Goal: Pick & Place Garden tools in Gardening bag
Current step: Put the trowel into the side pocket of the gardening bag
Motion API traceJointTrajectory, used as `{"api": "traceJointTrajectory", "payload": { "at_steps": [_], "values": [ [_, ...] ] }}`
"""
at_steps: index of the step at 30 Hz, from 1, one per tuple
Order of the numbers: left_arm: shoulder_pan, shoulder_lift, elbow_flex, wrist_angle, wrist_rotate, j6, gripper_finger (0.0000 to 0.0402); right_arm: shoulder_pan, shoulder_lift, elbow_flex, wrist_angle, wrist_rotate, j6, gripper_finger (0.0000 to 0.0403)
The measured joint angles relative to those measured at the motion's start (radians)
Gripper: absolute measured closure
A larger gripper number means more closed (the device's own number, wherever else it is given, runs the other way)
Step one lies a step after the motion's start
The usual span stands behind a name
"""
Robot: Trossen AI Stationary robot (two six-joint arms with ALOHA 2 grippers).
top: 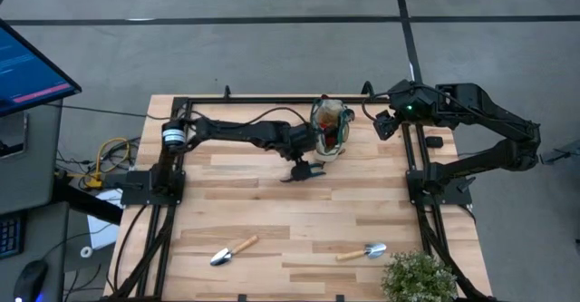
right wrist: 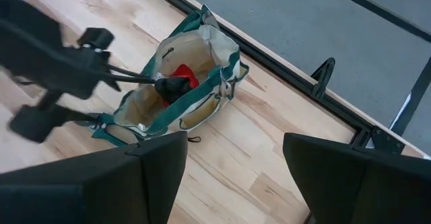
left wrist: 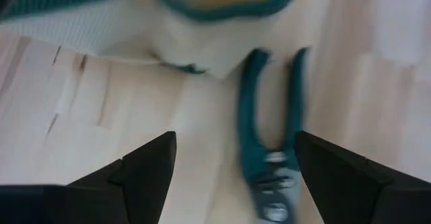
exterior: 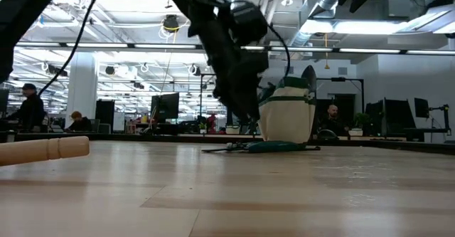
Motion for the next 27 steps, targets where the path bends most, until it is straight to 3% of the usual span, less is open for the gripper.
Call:
{"api": "traceJointTrajectory", "payload": {
  "at_steps": [9,16,22,27],
  "values": [
    [0.059,0.034,0.0,0.02,0.036,0.04,0.0101,0.0,0.0,0.0,0.0,-0.023,0.022,0.0164],
    [0.019,0.019,-0.001,-0.062,0.078,0.031,0.0101,0.0,0.0,0.0,0.0,-0.023,0.017,0.0164],
    [-0.004,-0.147,0.001,-0.147,0.044,-0.011,0.0101,0.0,0.0,0.0,-0.004,-0.023,0.014,0.0164],
    [-0.087,-0.314,0.0,-0.4,0.055,-0.141,0.0101,-0.001,0.0,0.0,-0.008,-0.022,0.004,0.0164]
  ]
}}
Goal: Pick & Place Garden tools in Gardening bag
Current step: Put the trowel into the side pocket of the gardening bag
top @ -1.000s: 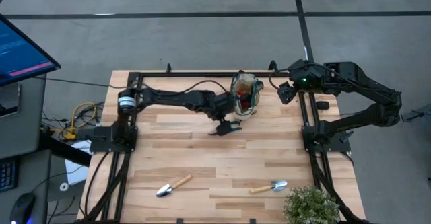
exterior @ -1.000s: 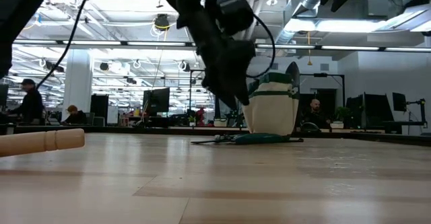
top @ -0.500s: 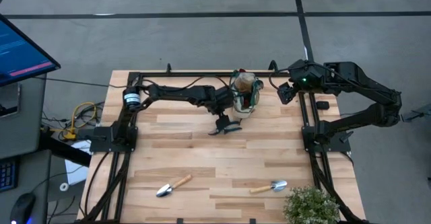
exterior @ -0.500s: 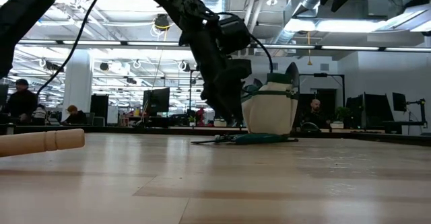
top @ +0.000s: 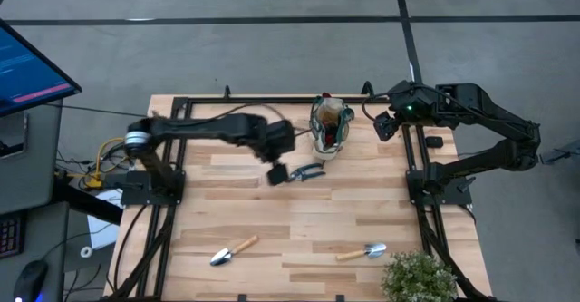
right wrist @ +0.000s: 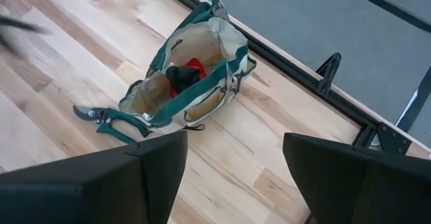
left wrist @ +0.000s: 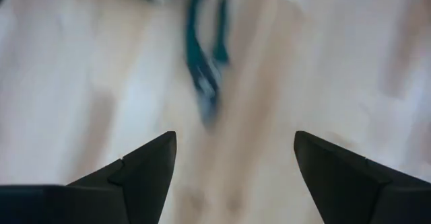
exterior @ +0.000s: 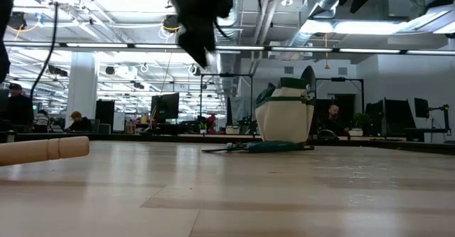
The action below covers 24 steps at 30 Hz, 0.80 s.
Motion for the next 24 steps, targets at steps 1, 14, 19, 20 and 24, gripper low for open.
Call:
{"api": "traceJointTrajectory", "payload": {
  "at_steps": [1,14,19,20,24],
  "values": [
    [-0.027,-0.033,0.0,-0.043,-0.005,-0.047,0.0101,0.0,0.0,0.0,0.0,0.0,-0.003,0.0164],
    [-0.54,-0.277,-0.302,-0.086,-0.12,-0.782,0.0101,0.0,0.025,0.0,0.011,0.0,0.0,0.0164],
    [-0.667,-0.272,-0.442,0.087,-0.146,-0.908,0.0101,0.0,0.058,0.0,0.01,-0.01,0.002,0.0164],
    [-0.68,-0.264,-0.461,0.126,-0.148,-0.922,0.0101,0.0,0.065,0.0,0.01,-0.02,0.002,0.0164],
    [-0.721,-0.219,-0.516,0.199,-0.155,-0.937,0.0101,0.0,0.099,0.0,0.009,-0.059,-0.005,0.0164]
  ]
}}
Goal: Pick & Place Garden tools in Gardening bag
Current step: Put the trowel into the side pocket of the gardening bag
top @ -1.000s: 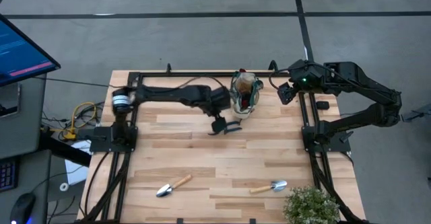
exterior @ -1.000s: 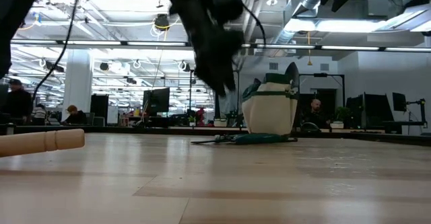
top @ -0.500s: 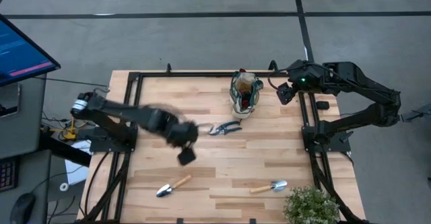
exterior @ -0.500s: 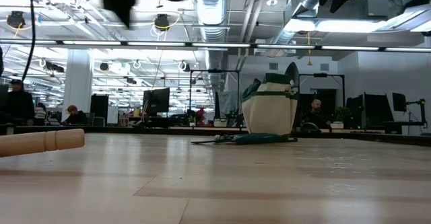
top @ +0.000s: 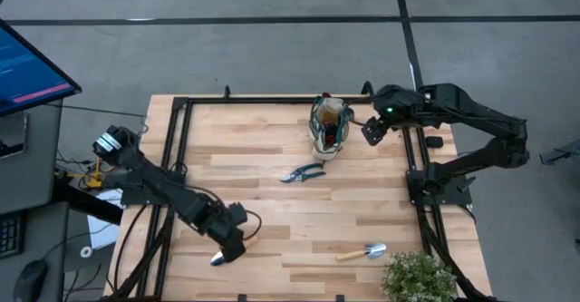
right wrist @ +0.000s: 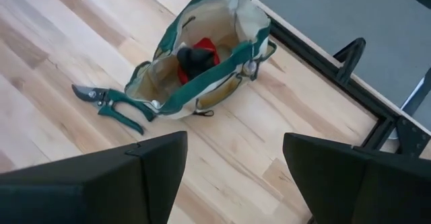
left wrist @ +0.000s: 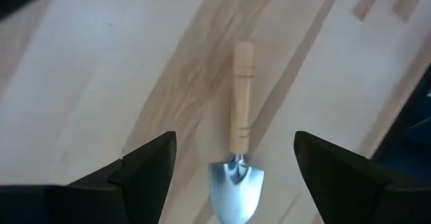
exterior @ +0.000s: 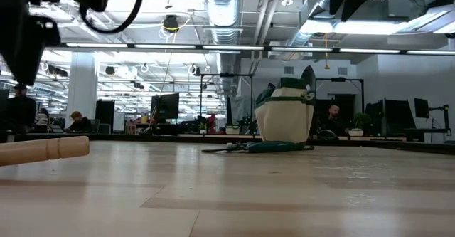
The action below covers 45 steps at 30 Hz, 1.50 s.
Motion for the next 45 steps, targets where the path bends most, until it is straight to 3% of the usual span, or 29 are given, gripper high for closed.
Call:
{"api": "traceJointTrajectory", "payload": {
  "at_steps": [8,20,25,29,36,41,43,45],
  "values": [
    [0.0,0.122,-0.026,0.105,-0.09,0.15,0.0101,0.001,0.024,0.0,-0.001,-0.001,0.0,0.0164],
    [0.014,0.267,-0.024,0.229,-0.065,0.217,0.0101,0.001,0.007,0.0,-0.012,-0.052,0.026,0.0164],
    [0.018,0.27,-0.024,0.239,-0.05,0.207,0.0105,0.001,0.006,0.0,-0.016,-0.054,0.026,0.0164],
    [0.026,0.27,-0.027,0.229,-0.043,0.198,0.0149,0.001,0.006,0.0,-0.016,-0.054,0.026,0.0164],
    [0.068,0.268,-0.11,0.261,0.004,0.157,0.0333,0.001,0.006,0.0,-0.017,-0.054,0.026,0.0164],
    [0.115,0.231,-0.131,0.293,0.021,0.172,0.034,0.001,0.002,0.0,-0.029,-0.052,0.026,0.0164],
    [0.14,0.185,-0.134,0.299,-0.001,0.19,0.034,0.001,0.001,0.0,-0.031,-0.051,0.026,0.0164],
    [0.177,0.129,-0.141,0.28,-0.093,0.211,0.034,0.001,-0.004,0.0,-0.031,-0.049,0.026,0.0164]
  ]
}}
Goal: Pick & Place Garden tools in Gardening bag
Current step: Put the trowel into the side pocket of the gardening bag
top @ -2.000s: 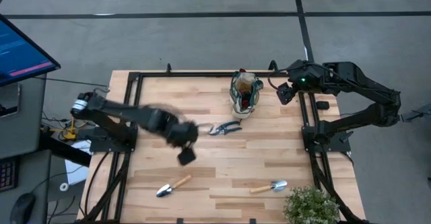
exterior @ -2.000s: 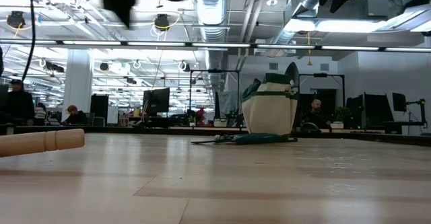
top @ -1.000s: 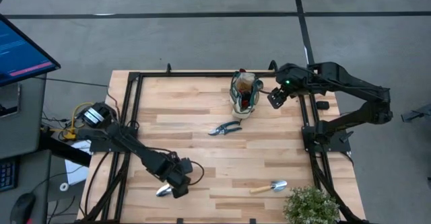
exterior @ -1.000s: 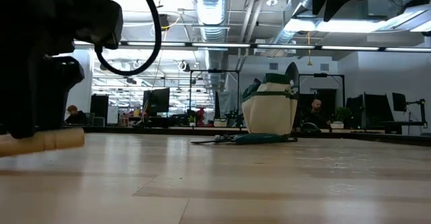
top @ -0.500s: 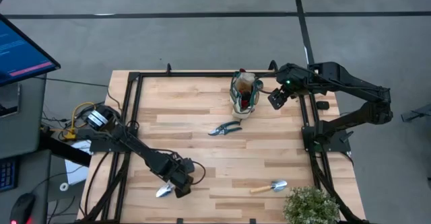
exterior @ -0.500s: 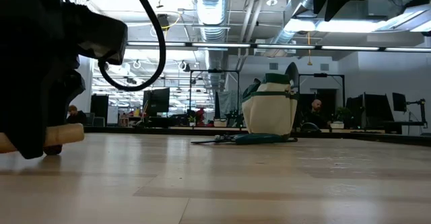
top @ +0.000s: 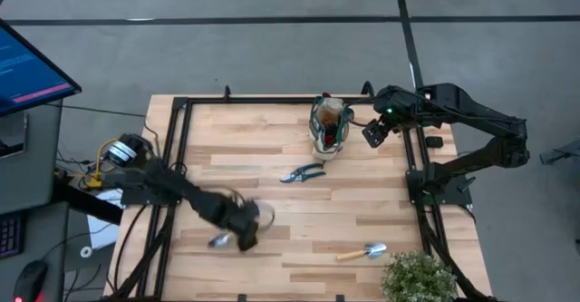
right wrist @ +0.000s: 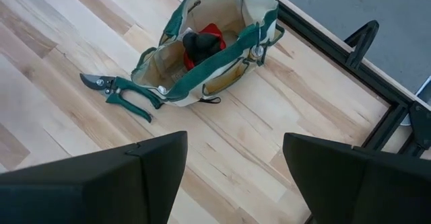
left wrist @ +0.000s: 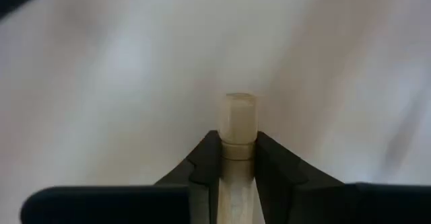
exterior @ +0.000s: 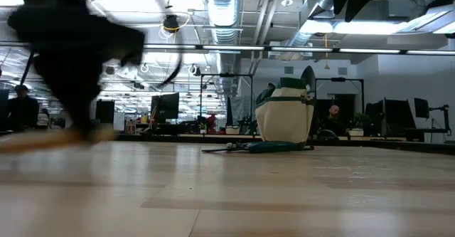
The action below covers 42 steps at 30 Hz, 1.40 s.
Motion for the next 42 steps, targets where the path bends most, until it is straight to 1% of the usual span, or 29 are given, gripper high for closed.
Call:
{"api": "traceJointTrajectory", "payload": {
  "at_steps": [3,6,9,12,14,16,20,25,30,33,37,42],
  "values": [
    [0.074,-0.123,0.007,0.031,-0.148,0.031,0.034,0.0,-0.004,0.0,0.0,0.002,0.0,0.0164],
    [0.156,-0.228,0.001,0.054,-0.248,0.099,0.034,0.0,-0.009,0.0,0.004,0.003,-0.002,0.0164],
    [0.242,-0.323,0.003,0.231,-0.348,0.252,0.034,0.0,-0.007,0.0,0.006,0.009,-0.002,0.0164],
    [0.332,-0.365,0.004,0.498,-0.397,0.476,0.034,0.0,-0.007,0.0,0.008,0.027,-0.002,0.0164],
    [0.392,-0.366,0.004,0.677,-0.382,0.606,0.034,0.0,-0.007,0.0,0.01,0.035,-0.002,0.0164],
    [0.458,-0.348,0.006,0.818,-0.333,0.69,0.034,0.0,-0.007,0.0,0.017,0.038,-0.002,0.0164],
    [0.583,-0.246,0.006,0.994,-0.213,0.736,0.034,-0.002,-0.007,0.0,0.026,0.054,-0.008,0.0164],
    [0.705,-0.091,0.005,1.213,-0.09,0.74,0.034,-0.003,-0.007,0.0,0.028,0.061,-0.01,0.0164],
    [0.805,0.029,0.006,1.342,0.014,0.7,0.034,-0.002,-0.007,0.0,0.031,0.076,-0.014,0.0164],
    [0.845,0.08,0.024,1.386,0.045,0.676,0.034,-0.002,-0.007,0.0,0.031,0.079,-0.031,0.0164],
    [0.871,0.128,0.078,1.409,0.094,0.666,0.034,-0.002,-0.007,0.0,0.031,0.079,-0.034,0.0164],
    [0.878,0.191,0.154,1.414,0.127,0.716,0.034,-0.002,-0.007,0.0,0.031,0.082,-0.027,0.0164]
  ]
}}
